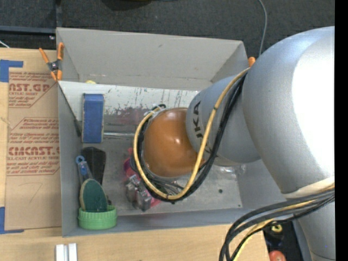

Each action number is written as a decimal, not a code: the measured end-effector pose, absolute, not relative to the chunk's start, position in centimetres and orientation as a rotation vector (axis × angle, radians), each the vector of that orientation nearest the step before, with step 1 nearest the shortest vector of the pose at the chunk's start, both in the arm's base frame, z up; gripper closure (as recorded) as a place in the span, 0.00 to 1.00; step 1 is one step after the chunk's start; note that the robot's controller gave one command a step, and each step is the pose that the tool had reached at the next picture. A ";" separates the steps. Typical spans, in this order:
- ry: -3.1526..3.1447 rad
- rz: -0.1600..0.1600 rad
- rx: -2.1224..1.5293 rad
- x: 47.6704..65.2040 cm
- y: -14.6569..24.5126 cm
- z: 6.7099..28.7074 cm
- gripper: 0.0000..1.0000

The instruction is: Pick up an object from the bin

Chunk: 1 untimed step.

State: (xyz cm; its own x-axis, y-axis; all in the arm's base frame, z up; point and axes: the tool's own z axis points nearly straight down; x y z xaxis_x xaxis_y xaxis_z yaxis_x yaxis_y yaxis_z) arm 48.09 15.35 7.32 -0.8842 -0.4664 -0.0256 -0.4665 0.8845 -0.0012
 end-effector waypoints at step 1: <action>3.111 0.022 0.093 51.2 21.3 8.7 1.00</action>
Offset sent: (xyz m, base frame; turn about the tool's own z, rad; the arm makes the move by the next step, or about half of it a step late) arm 0.0000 0.0000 0.0000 0.0000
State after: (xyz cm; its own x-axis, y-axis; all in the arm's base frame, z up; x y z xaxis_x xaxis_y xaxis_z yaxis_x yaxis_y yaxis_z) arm 51.15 21.34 8.71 -0.9978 0.0597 -0.0288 0.0593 0.9981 0.0147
